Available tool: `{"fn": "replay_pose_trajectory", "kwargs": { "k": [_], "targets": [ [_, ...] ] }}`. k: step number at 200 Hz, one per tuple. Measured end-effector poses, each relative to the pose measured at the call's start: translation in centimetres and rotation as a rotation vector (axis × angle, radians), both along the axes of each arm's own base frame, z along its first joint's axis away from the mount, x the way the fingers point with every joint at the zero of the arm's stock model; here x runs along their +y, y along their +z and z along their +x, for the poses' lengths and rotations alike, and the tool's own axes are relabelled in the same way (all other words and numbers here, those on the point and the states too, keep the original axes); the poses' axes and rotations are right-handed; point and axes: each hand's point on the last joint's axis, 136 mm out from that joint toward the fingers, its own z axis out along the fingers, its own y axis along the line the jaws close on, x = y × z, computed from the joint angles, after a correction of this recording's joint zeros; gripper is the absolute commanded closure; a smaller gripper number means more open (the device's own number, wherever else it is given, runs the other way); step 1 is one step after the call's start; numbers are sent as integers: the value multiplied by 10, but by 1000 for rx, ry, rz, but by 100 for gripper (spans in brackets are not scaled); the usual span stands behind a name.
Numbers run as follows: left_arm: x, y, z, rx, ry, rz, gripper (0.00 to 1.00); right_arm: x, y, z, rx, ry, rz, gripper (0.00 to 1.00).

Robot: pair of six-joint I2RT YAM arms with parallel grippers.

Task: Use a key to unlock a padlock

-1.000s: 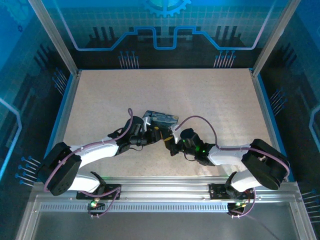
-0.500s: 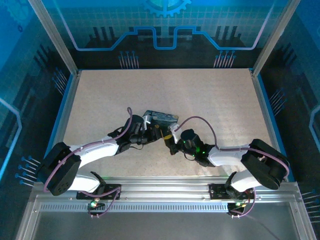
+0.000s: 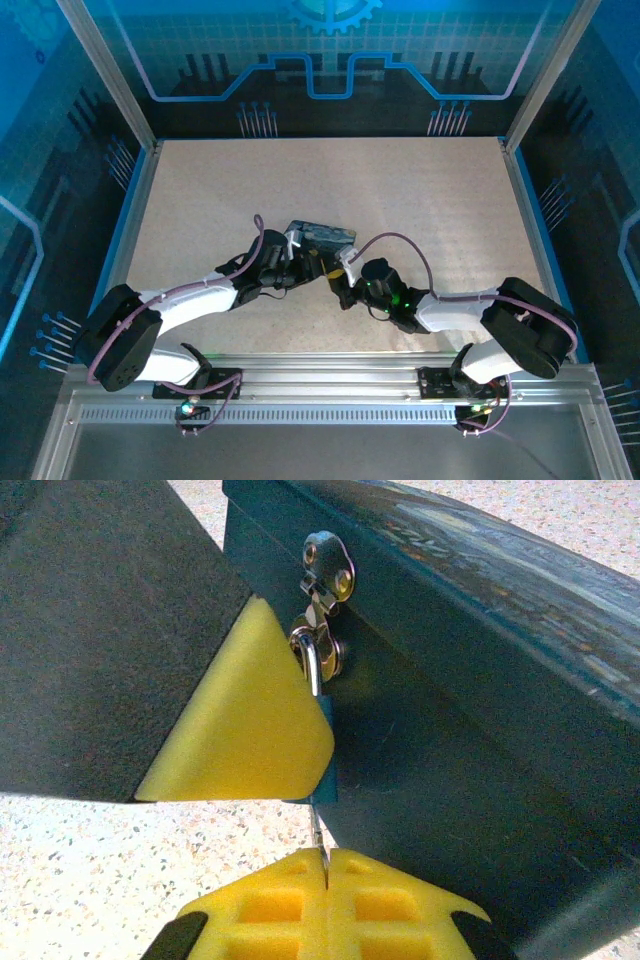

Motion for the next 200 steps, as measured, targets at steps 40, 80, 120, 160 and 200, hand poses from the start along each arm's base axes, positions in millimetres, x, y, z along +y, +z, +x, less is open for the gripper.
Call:
{"fn": "replay_pose_trajectory", "kwargs": {
  "k": [40,80,120,160,200],
  "targets": [
    [-1,0,2,0,0,1,69,0,0,1,-10,4,-7,100],
    [-2,2,3,-4,2,-1,69,0,3,5,-11,10,5,100],
    [-3,5,6,-14,11,-11,69,-1,7,8,-6,23,31,100],
    [-4,8,9,-17,27,-26,69,-2,11,11,-5,30,57,100],
    [-5,9,11,-26,30,-30,69,-3,13,13,6,40,76,100]
  ]
}}
